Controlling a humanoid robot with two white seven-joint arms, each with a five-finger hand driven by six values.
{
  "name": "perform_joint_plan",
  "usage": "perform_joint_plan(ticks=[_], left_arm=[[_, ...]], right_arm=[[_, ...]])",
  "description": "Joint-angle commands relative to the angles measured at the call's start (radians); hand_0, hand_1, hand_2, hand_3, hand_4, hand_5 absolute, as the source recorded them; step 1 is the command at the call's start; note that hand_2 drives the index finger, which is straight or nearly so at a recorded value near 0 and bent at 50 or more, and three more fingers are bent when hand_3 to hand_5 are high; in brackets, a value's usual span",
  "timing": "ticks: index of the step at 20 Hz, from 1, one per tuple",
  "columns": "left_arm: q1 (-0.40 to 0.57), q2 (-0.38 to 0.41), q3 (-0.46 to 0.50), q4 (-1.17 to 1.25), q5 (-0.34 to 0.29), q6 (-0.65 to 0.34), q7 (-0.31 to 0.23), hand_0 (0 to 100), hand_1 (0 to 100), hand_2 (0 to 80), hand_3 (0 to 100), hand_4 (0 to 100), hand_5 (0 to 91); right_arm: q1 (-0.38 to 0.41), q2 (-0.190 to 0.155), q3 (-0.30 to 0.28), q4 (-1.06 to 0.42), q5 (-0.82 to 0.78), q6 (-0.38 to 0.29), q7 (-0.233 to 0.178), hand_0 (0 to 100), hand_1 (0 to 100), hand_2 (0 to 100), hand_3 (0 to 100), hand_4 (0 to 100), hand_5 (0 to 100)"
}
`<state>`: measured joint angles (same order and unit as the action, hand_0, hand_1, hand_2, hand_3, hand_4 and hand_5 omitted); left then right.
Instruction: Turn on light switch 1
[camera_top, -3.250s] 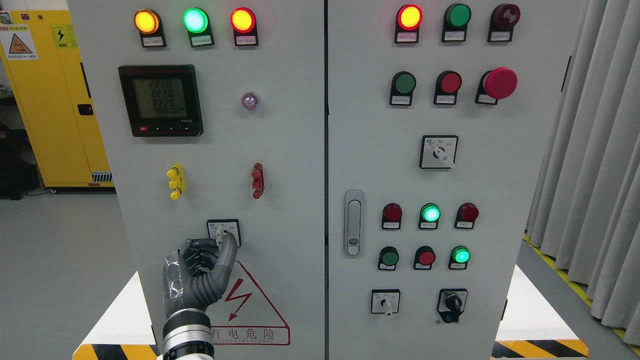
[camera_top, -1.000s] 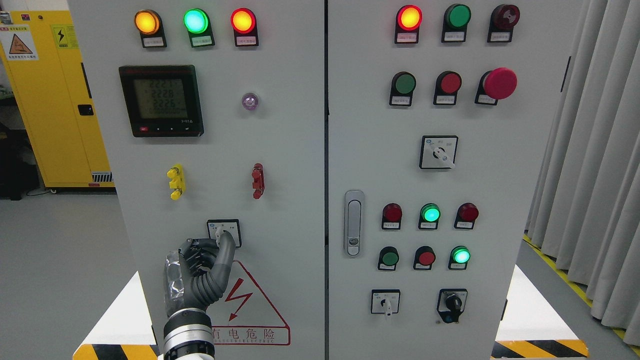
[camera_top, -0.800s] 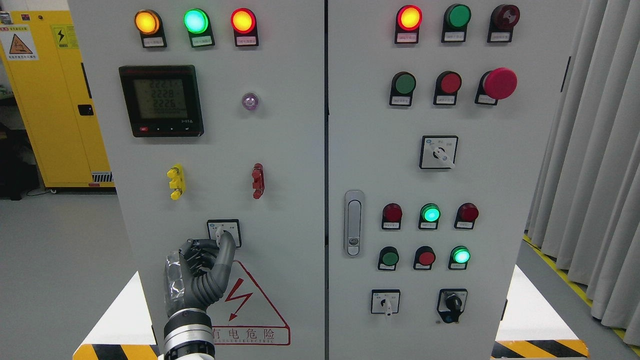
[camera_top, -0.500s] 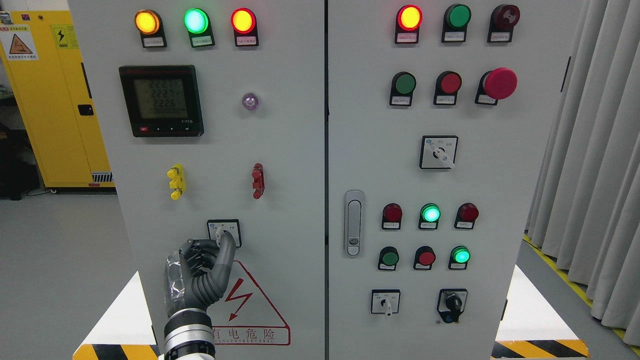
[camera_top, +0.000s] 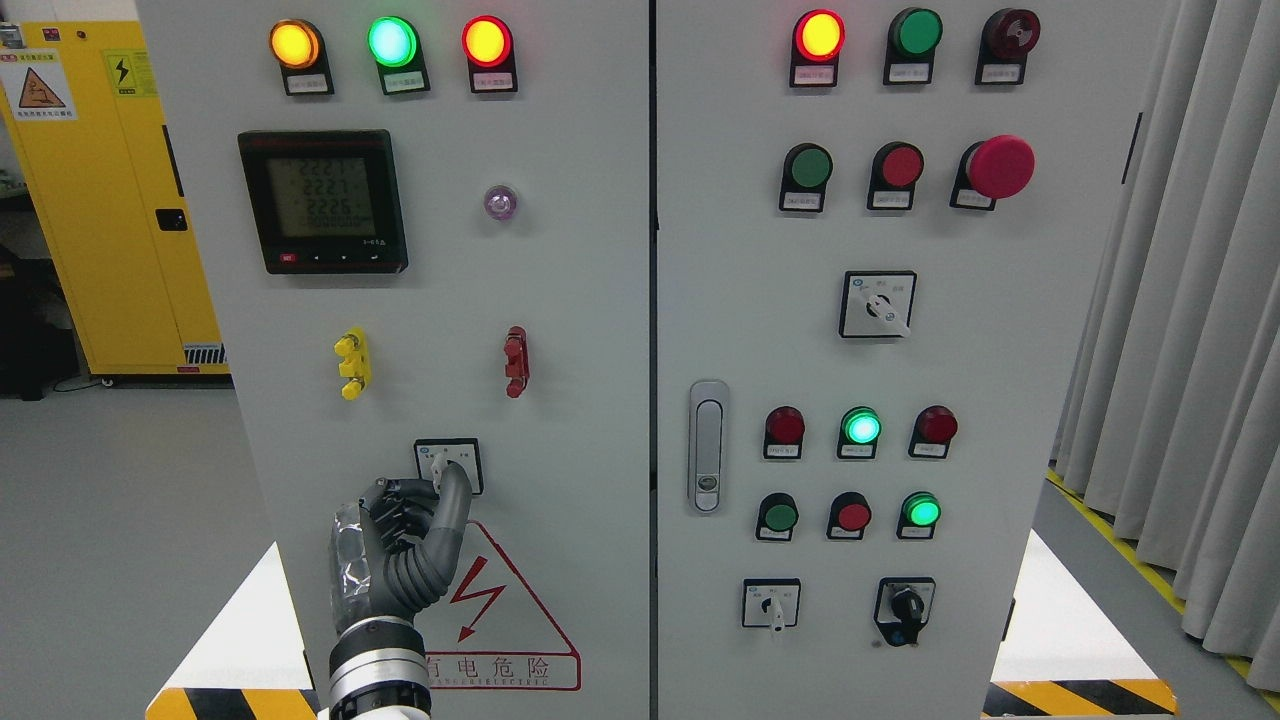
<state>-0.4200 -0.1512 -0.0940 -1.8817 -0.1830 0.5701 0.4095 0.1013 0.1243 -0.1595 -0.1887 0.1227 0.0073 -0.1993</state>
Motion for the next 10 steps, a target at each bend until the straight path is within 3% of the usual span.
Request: perform_joint_plan(ticks=[1, 10], left_arm=[[0.0, -0.001, -0.001, 0.001, 0.0, -0.003, -0.001, 44, 56, 63.9, 90, 84, 79.3], [0.0, -0.001, -0.001, 0.001, 0.002, -0.003, -0.001, 50, 54, 63.5, 90, 84, 79.3]], right_arm=[[0.0, 0.0, 0.0, 0.0, 0.0, 0.0, 0.0, 0, 50, 4, 0, 0, 0], [0.0, 0.0, 0.0, 0.0, 0.0, 0.0, 0.0, 0, 50, 4, 0, 0, 0]])
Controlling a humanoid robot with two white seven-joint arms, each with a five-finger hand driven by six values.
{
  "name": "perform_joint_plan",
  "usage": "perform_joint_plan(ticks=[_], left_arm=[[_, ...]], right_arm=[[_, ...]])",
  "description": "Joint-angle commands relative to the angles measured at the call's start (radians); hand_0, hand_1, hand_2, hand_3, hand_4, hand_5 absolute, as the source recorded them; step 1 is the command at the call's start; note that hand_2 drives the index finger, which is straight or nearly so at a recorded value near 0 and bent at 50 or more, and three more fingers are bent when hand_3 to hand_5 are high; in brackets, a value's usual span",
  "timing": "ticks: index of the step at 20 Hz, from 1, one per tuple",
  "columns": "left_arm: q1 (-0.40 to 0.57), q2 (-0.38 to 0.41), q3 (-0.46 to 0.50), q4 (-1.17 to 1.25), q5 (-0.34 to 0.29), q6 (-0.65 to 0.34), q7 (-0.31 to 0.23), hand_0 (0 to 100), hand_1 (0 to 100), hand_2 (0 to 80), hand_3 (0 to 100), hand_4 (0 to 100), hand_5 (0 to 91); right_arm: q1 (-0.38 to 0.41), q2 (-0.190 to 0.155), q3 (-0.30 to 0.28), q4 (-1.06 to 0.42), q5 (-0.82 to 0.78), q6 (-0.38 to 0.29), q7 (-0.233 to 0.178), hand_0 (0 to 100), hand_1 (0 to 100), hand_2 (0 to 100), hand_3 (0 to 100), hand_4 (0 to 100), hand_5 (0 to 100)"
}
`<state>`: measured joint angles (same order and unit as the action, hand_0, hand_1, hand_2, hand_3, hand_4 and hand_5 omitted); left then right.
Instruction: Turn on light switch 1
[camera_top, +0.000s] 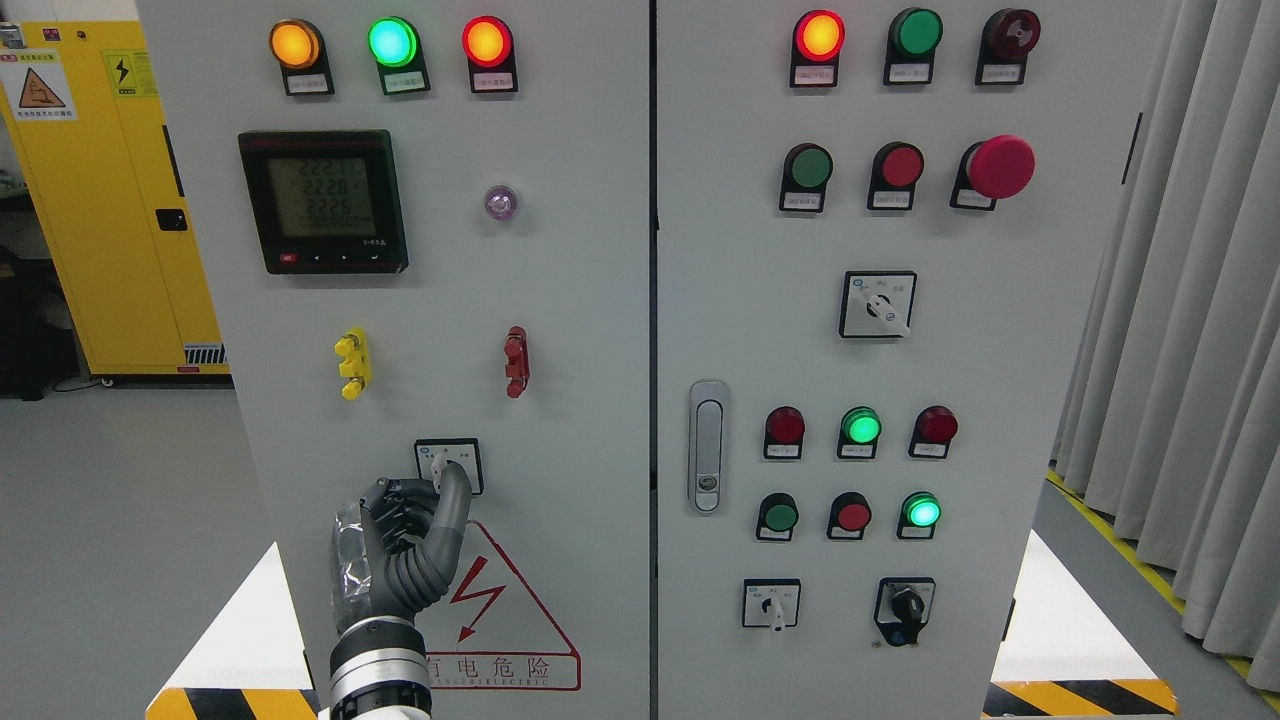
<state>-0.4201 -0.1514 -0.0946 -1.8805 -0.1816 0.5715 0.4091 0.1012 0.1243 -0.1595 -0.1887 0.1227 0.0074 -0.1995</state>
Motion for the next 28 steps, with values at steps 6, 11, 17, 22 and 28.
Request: perform_joint_plan(ticks=[6, 11, 17, 22, 28], left_arm=[[0.0, 0.0, -0.001, 0.0, 0.001, -0.005, -0.001, 54, 53, 62.5, 90, 84, 78.9], [0.0, 0.0, -0.001, 0.0, 0.001, -0.007, -0.001, 56, 52, 61.8, 90, 84, 79.1], [0.0, 0.0, -0.001, 0.001, 0.002, -0.007, -0.001, 58, 51, 61.6, 90, 84, 79.2], [0.0, 0.0, -0.001, 0.001, 0.004, -0.009, -0.001, 60, 51, 61.3, 90, 84, 79.2], [0.001, 0.001, -0.001, 0.0, 0.004, -0.009, -0.001, 62, 50, 61.0, 90, 84, 79.3]], right_arm=[[0.0, 0.0, 0.0, 0.0, 0.0, 0.0, 0.0, 0, 50, 4, 0, 0, 0], [0.0, 0.0, 0.0, 0.0, 0.0, 0.0, 0.0, 0, 50, 4, 0, 0, 0], [0.0, 0.0, 0.0, 0.0, 0.0, 0.0, 0.0, 0, 50, 4, 0, 0, 0], [0.0, 0.0, 0.0, 0.0, 0.0, 0.0, 0.0, 0, 50, 4, 0, 0, 0], [0.0, 0.0, 0.0, 0.0, 0.0, 0.0, 0.0, 0, 50, 4, 0, 0, 0]])
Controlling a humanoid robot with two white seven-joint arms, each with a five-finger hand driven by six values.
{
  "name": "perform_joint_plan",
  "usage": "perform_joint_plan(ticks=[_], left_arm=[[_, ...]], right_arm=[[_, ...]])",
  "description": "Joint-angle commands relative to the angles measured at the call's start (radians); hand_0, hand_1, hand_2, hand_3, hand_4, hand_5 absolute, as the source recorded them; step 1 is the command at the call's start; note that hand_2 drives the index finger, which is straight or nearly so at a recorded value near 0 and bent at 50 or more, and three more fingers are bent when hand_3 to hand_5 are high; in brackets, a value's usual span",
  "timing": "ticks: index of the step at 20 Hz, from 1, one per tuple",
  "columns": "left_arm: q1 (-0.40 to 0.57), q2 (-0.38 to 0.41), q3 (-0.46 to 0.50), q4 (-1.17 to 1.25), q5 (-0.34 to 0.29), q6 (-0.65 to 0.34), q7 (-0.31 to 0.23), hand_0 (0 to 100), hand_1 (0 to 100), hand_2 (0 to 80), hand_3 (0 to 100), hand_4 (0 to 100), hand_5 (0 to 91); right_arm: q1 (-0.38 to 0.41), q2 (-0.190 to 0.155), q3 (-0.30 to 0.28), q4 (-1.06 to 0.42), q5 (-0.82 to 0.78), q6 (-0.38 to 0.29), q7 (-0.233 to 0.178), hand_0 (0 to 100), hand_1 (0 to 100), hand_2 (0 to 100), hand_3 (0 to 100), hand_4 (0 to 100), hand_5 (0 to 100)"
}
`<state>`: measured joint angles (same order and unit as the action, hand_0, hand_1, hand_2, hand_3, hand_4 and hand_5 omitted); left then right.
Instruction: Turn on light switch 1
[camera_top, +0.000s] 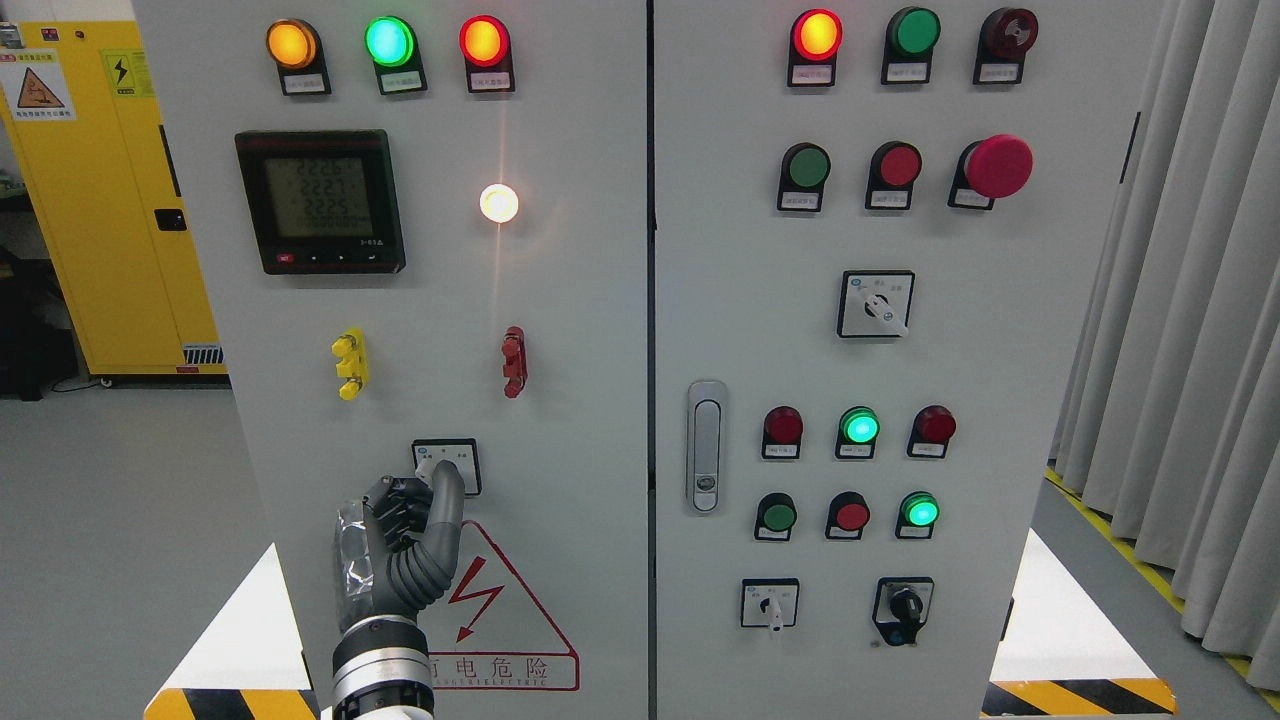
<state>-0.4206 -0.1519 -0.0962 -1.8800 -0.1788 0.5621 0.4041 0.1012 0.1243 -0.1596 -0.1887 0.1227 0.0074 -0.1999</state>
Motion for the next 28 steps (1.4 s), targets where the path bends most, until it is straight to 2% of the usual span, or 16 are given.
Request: perform_joint_plan(ticks=[1, 3, 6, 8, 14, 22, 28], left_arm=[[0.002, 0.002, 0.001, -0.001, 0.001, 0.001, 0.004, 63, 50, 61.0, 90, 84, 79.3], [0.002, 0.0, 0.001, -0.001, 0.001, 0.001, 0.004, 61, 50, 61.0, 90, 85, 79.4], [0.002, 0.0, 0.001, 0.001, 0.002, 0.001, 0.004, 53, 48, 60.9, 90, 85, 79.4], [0.002, 0.002, 0.001, 0.001, 0.002, -0.001, 0.002, 42, 46, 61.8, 90, 85, 79.5], [0.003, 0.002, 0.001, 0.001, 0.005, -0.002, 0.002, 29, 44, 64.4, 91, 85, 79.4], [0.008, 0.002, 0.003, -0.001, 0.005, -0.004, 0.004, 20, 43, 65.4, 91, 85, 79.2], [0.026, 0.005, 0.003, -0.01, 0.005, -0.025, 0.004, 18, 43, 65.7, 92, 85, 78.7]], right_arm=[[0.0, 0.0, 0.0, 0.0, 0.0, 0.0, 0.0, 0, 50, 4, 0, 0, 0], [0.0, 0.0, 0.0, 0.0, 0.0, 0.0, 0.0, 0, 50, 4, 0, 0, 0], [0.0, 0.0, 0.0, 0.0, 0.0, 0.0, 0.0, 0, 50, 4, 0, 0, 0], [0.0, 0.0, 0.0, 0.0, 0.0, 0.0, -0.001, 0, 50, 4, 0, 0, 0], [0.0, 0.0, 0.0, 0.0, 0.0, 0.0, 0.0, 0, 50, 4, 0, 0, 0], [0.0, 0.0, 0.0, 0.0, 0.0, 0.0, 0.0, 0, 50, 4, 0, 0, 0], [0.0, 0.0, 0.0, 0.0, 0.0, 0.0, 0.0, 0, 50, 4, 0, 0, 0]])
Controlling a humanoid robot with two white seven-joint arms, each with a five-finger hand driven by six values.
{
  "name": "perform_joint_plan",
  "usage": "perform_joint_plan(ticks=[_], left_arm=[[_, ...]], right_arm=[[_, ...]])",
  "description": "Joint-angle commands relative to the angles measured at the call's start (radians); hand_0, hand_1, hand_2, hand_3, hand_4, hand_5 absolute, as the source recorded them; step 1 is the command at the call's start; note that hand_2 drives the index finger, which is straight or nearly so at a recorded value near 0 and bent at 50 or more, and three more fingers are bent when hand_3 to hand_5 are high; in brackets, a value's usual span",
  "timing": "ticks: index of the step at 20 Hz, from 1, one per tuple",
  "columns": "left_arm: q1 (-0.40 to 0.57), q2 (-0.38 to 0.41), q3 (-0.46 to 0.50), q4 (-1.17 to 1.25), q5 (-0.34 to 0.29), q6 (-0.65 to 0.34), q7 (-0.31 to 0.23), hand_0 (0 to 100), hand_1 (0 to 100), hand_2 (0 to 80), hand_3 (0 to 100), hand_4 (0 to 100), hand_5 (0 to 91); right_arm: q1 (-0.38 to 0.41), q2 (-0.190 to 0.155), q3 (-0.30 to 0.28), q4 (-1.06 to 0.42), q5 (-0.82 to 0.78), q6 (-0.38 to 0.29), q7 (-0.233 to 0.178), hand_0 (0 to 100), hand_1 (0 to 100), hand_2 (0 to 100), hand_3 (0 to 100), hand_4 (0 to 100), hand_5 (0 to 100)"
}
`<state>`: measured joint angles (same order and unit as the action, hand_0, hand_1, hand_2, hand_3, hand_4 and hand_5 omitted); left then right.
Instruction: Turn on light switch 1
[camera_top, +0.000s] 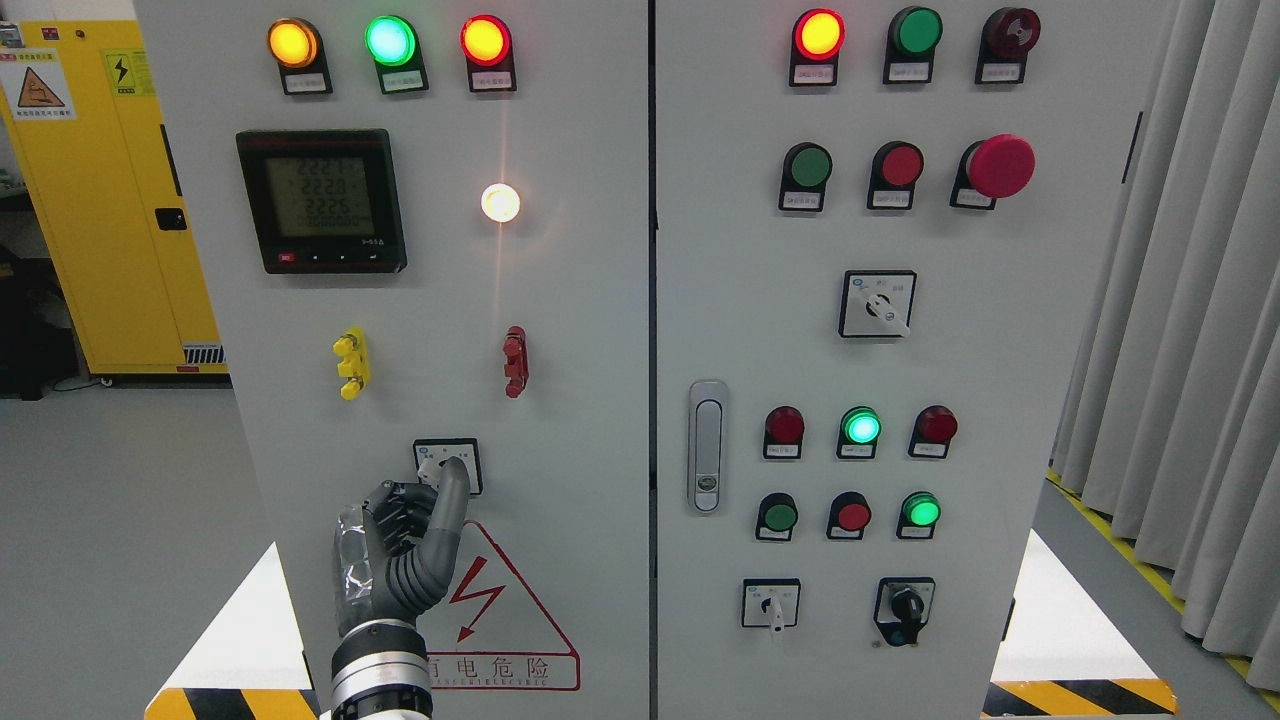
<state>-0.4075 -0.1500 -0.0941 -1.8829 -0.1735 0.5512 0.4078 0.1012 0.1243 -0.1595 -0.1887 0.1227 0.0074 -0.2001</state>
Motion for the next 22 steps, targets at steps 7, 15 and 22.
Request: perform_joint_plan(ticks=[7, 15, 22], left_arm=[[0.11, 0.01, -0.001, -0.012, 0.0, -0.114, 0.0, 18, 43, 67.1, 94, 84, 78.3], [0.304, 0.036, 0.017, -0.013, 0.049, -0.33, -0.003, 18, 40, 68.6, 96, 85, 77.6], [0.531, 0.067, 0.105, 0.111, 0.103, -0.601, -0.148, 18, 32, 66.0, 92, 90, 76.5]], right_arm=[[0.0, 0.0, 0.0, 0.0, 0.0, 0.0, 0.001, 0, 50, 4, 0, 0, 0], [0.0, 0.0, 0.0, 0.0, 0.0, 0.0, 0.001, 0, 50, 4, 0, 0, 0], [0.0, 0.0, 0.0, 0.0, 0.0, 0.0, 0.001, 0, 50, 4, 0, 0, 0]])
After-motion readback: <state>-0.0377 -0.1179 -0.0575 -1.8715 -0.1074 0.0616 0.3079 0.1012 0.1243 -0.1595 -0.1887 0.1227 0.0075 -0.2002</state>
